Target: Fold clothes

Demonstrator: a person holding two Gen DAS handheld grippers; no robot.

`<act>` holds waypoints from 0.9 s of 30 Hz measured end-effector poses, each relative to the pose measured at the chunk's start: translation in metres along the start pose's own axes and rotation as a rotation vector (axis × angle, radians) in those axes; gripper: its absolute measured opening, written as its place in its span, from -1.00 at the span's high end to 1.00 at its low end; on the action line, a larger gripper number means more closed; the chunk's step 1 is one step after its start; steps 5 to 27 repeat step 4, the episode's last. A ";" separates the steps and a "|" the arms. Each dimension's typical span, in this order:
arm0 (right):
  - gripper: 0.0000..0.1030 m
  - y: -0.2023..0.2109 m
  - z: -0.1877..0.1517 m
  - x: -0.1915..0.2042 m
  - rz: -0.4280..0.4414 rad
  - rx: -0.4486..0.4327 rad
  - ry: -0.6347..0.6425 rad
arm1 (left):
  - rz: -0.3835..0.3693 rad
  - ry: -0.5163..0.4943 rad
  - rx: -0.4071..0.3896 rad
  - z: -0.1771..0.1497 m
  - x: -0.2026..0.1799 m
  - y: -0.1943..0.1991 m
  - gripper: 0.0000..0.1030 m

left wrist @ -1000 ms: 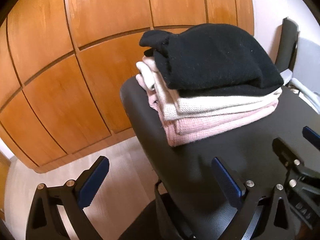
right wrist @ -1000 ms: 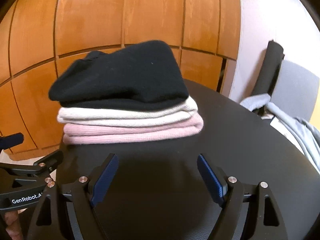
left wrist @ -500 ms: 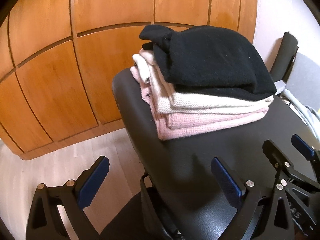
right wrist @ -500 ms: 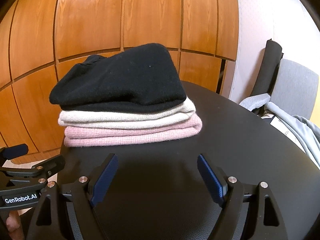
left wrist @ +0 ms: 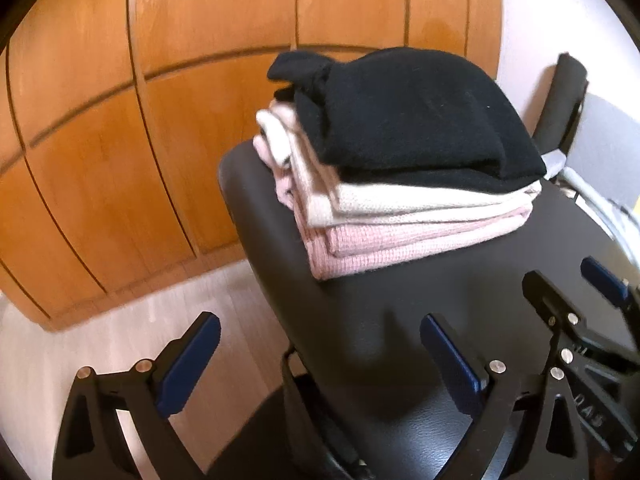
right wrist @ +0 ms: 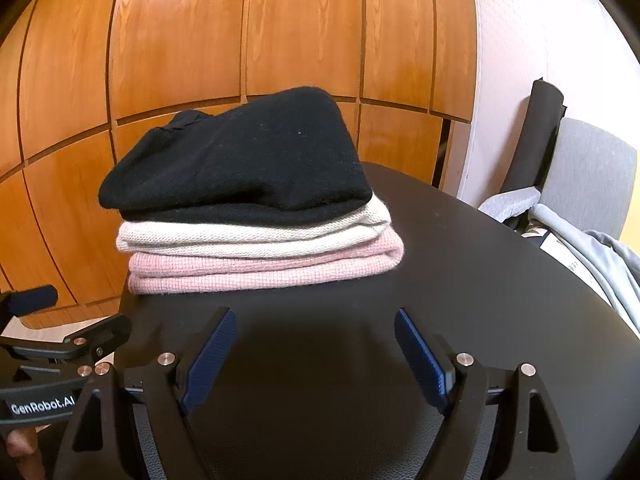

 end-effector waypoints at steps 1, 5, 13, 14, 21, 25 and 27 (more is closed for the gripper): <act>-0.62 0.000 0.000 -0.001 0.001 0.000 -0.001 | 0.002 -0.018 -0.011 0.001 -0.002 0.002 -0.96; -0.62 0.000 0.000 -0.002 0.001 -0.001 -0.007 | 0.000 -0.027 -0.017 0.001 -0.006 0.007 -0.96; -0.62 0.000 0.000 -0.002 0.001 -0.001 -0.007 | 0.000 -0.027 -0.017 0.001 -0.006 0.007 -0.96; -0.62 0.000 0.000 -0.002 0.001 -0.001 -0.007 | 0.000 -0.027 -0.017 0.001 -0.006 0.007 -0.96; -0.62 0.000 0.000 -0.002 0.001 -0.001 -0.007 | 0.000 -0.027 -0.017 0.001 -0.006 0.007 -0.96; -0.62 0.000 0.000 -0.002 0.001 -0.001 -0.007 | 0.000 -0.027 -0.017 0.001 -0.006 0.007 -0.96; -0.62 0.000 0.000 -0.002 0.001 -0.001 -0.007 | 0.000 -0.027 -0.017 0.001 -0.006 0.007 -0.96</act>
Point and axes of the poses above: each gripper's, at about its wrist camera, not at the fingertips, and y roughly against the way its jaws point, x to its left, z to its top, the point moved 10 cm from there along -y, roughly the way its jaws point, and after that the axes turned 4 degrees about -z, right-handed, at the moved point
